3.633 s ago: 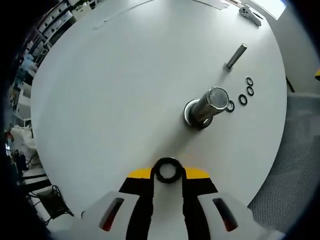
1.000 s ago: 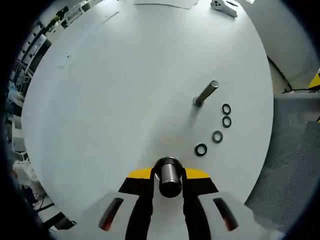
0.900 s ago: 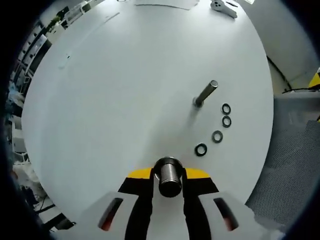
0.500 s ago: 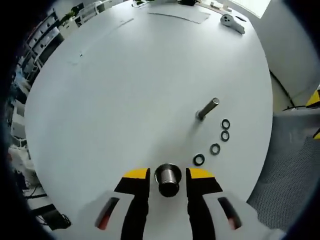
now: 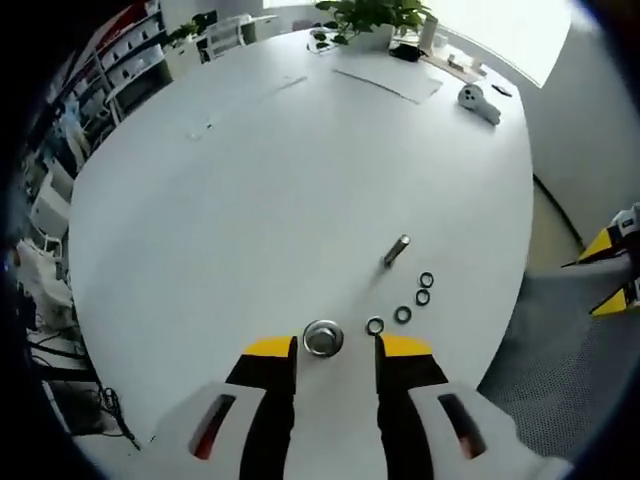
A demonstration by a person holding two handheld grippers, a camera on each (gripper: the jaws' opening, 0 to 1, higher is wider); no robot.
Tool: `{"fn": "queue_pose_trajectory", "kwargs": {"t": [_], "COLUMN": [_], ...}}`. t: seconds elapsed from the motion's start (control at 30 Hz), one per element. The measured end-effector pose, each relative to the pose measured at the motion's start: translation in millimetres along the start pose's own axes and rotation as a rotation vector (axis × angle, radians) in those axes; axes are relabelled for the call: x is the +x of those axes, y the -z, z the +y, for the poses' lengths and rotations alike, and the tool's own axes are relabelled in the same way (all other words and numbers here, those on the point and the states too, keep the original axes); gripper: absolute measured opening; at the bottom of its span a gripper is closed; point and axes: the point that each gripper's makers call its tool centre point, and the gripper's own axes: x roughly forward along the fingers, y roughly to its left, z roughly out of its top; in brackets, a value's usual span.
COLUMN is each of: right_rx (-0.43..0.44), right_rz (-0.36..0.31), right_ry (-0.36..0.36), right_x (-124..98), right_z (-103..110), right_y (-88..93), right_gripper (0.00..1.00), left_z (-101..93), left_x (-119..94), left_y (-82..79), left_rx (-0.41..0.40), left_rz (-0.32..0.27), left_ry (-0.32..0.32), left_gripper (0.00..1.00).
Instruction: Place the washer onto the threaded stud by aligning its center hole with the stud, sliding it down to the base, and recovering from edge contact or off-axis alignment until the washer reaches the visible bottom stop.
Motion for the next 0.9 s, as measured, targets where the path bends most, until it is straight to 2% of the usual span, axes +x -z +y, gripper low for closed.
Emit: {"fn": "queue_pose_trajectory", "kwargs": {"t": [0.07,0.2,0.27,0.37,0.47,0.5,0.53,0.57,0.6,0.67,0.73,0.9], "right_rx": [-0.001,0.002,0.005,0.003,0.000,0.002,0.001,0.001,0.005,0.009,-0.001,-0.001], "right_rz": [-0.001,-0.008,-0.010,-0.004,0.007,0.011,0.014,0.014,0.012,0.015,0.035,0.043], "right_ry": [-0.001,-0.002,0.001,0.002,-0.006,-0.007,-0.005,-0.002,0.002,0.004,0.007,0.015], "right_x": [0.1,-1.8,-2.5,-0.5,1.7,1.3,2.0,2.1,0.3,0.9,1.8,1.1], "right_z": [0.4,1.0,0.9,0.0,1.9,2.9,1.9,1.1,0.5,0.2,-0.1,-1.6], "right_y": [-0.2,-2.1,-2.3,-1.3,0.2,1.0,2.1,2.2,1.4,2.8,6.7,7.5], "right_gripper": [0.34,0.34,0.34,0.34,0.34,0.34,0.34,0.34,0.35,0.35,0.35,0.35], "left_z": [-5.5,5.3,-6.6,-5.8,-13.7,-11.1,-11.6,-20.9,-23.5,-24.4,-17.2,-28.2], "left_x": [-16.1,-23.3,-40.8,-45.0,-57.5,-54.9,-55.4,-62.3,-63.4,-61.2,-58.5,-72.0], "left_y": [2.6,0.6,6.4,5.8,5.9,7.1,9.4,20.8,25.2,29.7,36.3,47.7], "left_rx": [-0.020,-0.038,-0.057,-0.072,-0.098,-0.107,-0.114,-0.123,-0.123,-0.119,-0.120,-0.146], "left_rz": [-0.024,-0.075,-0.106,-0.139,-0.197,-0.220,-0.229,-0.238,-0.241,-0.238,-0.231,-0.268], "left_ry": [-0.011,-0.036,-0.042,-0.052,-0.057,-0.055,-0.052,-0.052,-0.050,-0.049,-0.050,-0.038], "left_gripper": [0.30,0.30,0.30,0.30,0.30,0.30,0.30,0.30,0.30,0.30,0.31,0.31]}}
